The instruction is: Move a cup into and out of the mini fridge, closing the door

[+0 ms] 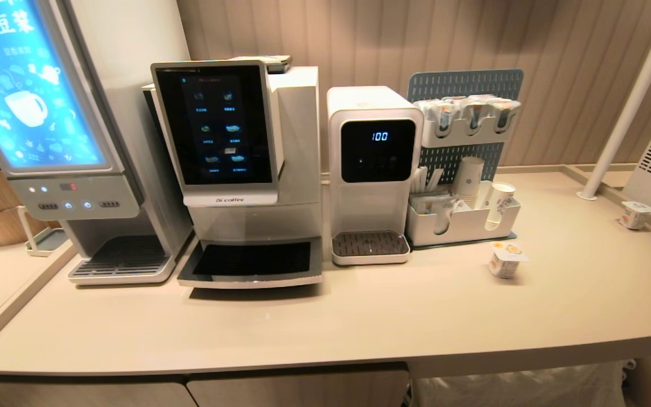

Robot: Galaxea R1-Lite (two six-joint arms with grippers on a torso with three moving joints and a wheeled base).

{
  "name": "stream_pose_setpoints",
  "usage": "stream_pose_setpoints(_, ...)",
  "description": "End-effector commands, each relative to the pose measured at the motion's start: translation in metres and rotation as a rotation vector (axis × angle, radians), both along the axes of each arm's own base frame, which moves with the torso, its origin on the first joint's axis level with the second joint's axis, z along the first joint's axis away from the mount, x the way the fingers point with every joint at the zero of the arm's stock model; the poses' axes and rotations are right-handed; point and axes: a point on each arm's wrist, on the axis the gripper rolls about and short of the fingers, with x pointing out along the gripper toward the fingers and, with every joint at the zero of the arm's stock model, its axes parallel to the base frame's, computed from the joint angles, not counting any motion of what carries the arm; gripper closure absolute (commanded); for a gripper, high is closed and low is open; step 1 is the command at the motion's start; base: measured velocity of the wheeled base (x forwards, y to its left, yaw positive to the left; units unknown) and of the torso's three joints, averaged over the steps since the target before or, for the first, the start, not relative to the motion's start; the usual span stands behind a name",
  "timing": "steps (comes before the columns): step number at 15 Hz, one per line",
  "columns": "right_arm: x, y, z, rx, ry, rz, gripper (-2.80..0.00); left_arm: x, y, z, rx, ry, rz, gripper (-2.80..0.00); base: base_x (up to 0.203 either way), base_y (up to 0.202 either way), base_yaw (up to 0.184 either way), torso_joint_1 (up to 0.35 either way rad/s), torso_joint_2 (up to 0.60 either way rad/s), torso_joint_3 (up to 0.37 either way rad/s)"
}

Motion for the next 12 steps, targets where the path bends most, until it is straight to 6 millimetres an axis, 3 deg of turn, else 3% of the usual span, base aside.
stream_pose_setpoints(1,0.0,0.0,0.0003,0.0,0.0,0.0,0.0,0.0001,0.0,-0.0004,0.0,0.002,0.0,0.0,0.0,0.0,0.0,0.0,0.0,0.0)
stream_pose_setpoints(8,0.0001,0.0,0.0004,0.0,0.0,0.0,0.0,0.0002,0.0,-0.0004,0.0,0.003,0.0,0.0,0.0,0.0,0.0,0.0,0.0,0.0)
stream_pose_setpoints(12,0.0001,0.0,0.0002,0.0,0.002,0.0,0.0,0.0001,0.0,-0.0004,0.0,0.002,0.0,0.0,0.001,-0.158,0.002,0.004,0.0,0.002)
